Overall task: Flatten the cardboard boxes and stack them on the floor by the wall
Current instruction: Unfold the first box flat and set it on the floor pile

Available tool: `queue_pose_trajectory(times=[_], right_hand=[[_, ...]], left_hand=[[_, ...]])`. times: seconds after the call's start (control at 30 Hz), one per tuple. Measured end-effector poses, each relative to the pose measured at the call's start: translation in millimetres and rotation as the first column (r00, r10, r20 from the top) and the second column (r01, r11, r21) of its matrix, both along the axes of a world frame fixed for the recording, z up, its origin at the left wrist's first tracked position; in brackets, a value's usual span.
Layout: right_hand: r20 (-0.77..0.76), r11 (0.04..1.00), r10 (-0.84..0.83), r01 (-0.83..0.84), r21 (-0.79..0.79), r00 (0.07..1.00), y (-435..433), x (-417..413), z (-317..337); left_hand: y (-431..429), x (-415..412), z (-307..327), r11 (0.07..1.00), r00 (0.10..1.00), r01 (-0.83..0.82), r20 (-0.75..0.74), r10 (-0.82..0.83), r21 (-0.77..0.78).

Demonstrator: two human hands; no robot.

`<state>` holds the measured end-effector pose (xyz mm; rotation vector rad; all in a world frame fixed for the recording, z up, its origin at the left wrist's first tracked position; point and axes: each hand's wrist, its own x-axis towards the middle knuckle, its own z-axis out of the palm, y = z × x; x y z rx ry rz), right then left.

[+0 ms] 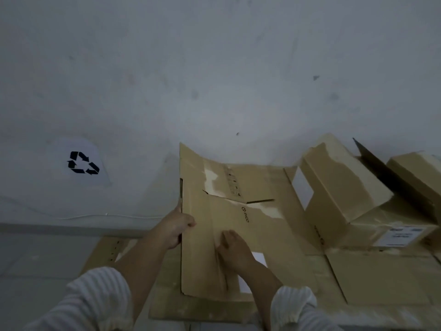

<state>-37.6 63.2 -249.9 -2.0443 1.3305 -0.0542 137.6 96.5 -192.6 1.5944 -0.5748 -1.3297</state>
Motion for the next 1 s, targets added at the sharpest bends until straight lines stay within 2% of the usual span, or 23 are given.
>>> queue_pose_trajectory(times=[0.07,0.1,0.17,0.23,0.37,0.47,0.6,0.73,1.0], right_hand=[[-0.03,1.0,-0.005,0.006,0.019,1.0,-4,4,-9],[-0.038,0.999,-0.003,0.005,0.036,0.999,-7,5,-13],[-0.038,0.998,-0.009,0.011,0.057,0.999,-13,6,-20],[-0.047,0.998,-0.025,0.028,0.061,0.999,-21,5,-27],[-0.099,0.999,-0.035,0.035,0.001,0.995,-54,5,-39],[-0.135,0.999,-0.008,0.004,-0.036,0.991,-92,8,-44],[-0.081,0.997,-0.013,0.007,-0.077,0.997,-153,15,-47],[-0.139,0.977,0.042,-0.07,-0.203,0.989,-216,25,-56],[-0.156,0.943,0.086,-0.131,-0.306,0.984,-304,55,-79]], left_hand=[[-4,6,-16,0.999,0.979,0.024,0.203,-0.029,0.023],[-8,8,-24,0.998,0.937,0.045,0.345,-0.057,0.045],[-17,8,-38,0.986,0.777,0.067,0.611,-0.149,0.154],[-25,6,-47,0.946,0.625,0.02,0.735,-0.265,0.323],[-55,3,-65,0.879,0.442,0.01,0.786,-0.431,0.476],[-91,-1,-82,0.848,0.434,0.125,0.74,-0.514,0.515],[-145,-8,-104,0.806,0.393,0.269,0.703,-0.592,0.527],[-195,-11,-123,0.844,0.333,0.265,0.777,-0.533,0.466],[-267,-7,-138,0.914,0.261,0.161,0.877,-0.403,0.372]])
